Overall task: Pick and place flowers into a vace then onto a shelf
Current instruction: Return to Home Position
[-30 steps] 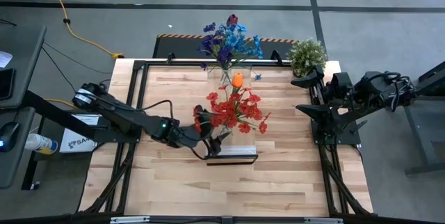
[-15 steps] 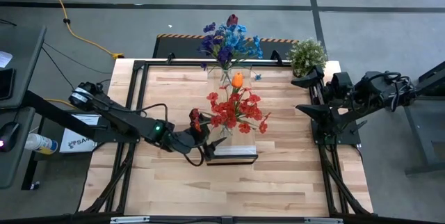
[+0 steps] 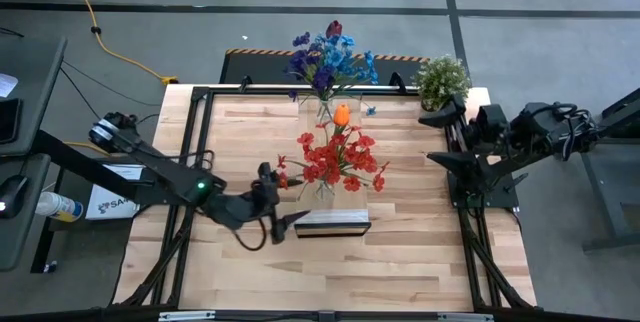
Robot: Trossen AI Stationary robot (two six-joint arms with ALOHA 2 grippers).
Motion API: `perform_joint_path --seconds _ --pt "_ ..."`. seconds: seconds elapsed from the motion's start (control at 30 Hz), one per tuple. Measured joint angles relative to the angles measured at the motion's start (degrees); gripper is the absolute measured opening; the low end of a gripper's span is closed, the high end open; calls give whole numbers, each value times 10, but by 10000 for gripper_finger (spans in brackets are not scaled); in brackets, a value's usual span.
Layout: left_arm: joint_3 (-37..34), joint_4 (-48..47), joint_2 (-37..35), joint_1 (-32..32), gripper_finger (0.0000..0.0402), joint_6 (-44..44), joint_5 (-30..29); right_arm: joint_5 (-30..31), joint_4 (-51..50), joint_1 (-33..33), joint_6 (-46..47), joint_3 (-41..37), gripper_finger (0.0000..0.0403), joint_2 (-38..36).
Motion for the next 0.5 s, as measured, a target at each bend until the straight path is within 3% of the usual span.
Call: perform_joint_path --seconds 0.5 --pt "1 -34 -111 -49 381 0 4 -107 0 0 -6 0 381 0"
